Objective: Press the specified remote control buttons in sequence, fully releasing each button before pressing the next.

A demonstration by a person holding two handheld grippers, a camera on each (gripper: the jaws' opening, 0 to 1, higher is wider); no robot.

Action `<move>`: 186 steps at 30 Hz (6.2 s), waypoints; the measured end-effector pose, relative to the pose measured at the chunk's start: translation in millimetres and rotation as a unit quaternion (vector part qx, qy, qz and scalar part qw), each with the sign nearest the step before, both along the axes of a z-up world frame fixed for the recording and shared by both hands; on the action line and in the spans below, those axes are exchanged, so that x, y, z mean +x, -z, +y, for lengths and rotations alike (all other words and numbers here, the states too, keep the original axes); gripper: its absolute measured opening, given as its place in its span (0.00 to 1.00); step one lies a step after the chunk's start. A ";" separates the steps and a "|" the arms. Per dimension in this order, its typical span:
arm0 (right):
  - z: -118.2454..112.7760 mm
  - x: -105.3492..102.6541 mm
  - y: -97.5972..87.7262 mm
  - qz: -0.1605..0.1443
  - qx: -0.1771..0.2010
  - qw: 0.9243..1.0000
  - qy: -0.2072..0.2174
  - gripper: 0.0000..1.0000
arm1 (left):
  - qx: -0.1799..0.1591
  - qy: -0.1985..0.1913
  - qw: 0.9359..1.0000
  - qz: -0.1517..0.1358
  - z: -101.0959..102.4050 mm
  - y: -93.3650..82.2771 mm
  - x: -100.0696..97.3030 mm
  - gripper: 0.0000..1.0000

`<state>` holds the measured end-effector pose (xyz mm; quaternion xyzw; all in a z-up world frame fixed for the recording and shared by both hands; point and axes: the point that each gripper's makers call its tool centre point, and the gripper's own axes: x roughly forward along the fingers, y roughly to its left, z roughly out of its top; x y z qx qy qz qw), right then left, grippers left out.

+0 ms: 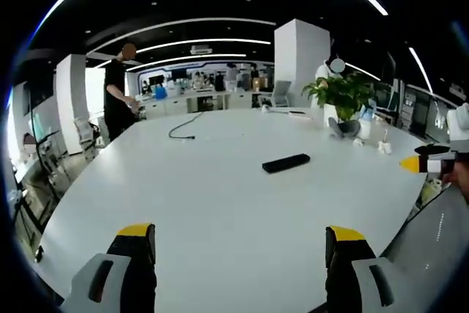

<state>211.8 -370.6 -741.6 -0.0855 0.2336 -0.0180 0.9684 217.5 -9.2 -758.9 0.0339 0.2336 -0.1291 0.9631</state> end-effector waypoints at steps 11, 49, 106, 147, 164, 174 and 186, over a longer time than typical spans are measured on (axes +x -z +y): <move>2.7 -0.4 2.3 0.007 -0.001 1.000 -0.005 0.70 | 0.000 0.002 1.000 -0.001 -0.6 -0.3 -0.4 1.00; 4.4 0.9 3.9 0.010 0.005 1.000 -0.012 0.68 | 0.023 0.075 0.997 -0.004 -31.3 -16.9 8.9 1.00; -0.6 -3.9 11.5 0.035 -0.003 0.999 0.000 0.62 | 0.139 0.321 0.937 0.016 -131.3 -30.9 178.6 0.78; -1.1 -4.4 21.2 0.058 -0.005 0.998 -0.002 0.56 | 0.234 0.473 0.817 0.231 -162.7 92.5 228.1 0.46; -1.1 -5.4 20.6 0.058 -0.004 0.998 -0.003 0.52 | 0.269 0.482 0.792 0.259 -151.0 102.5 226.3 0.43; -1.9 -6.3 22.0 0.060 0.000 0.998 -0.004 0.50 | 0.262 0.480 0.797 0.258 -150.1 103.8 227.3 0.40; -7.0 -7.1 26.1 0.064 0.003 0.998 -0.012 0.48 | 0.295 0.459 0.790 0.280 -149.9 102.4 232.9 0.23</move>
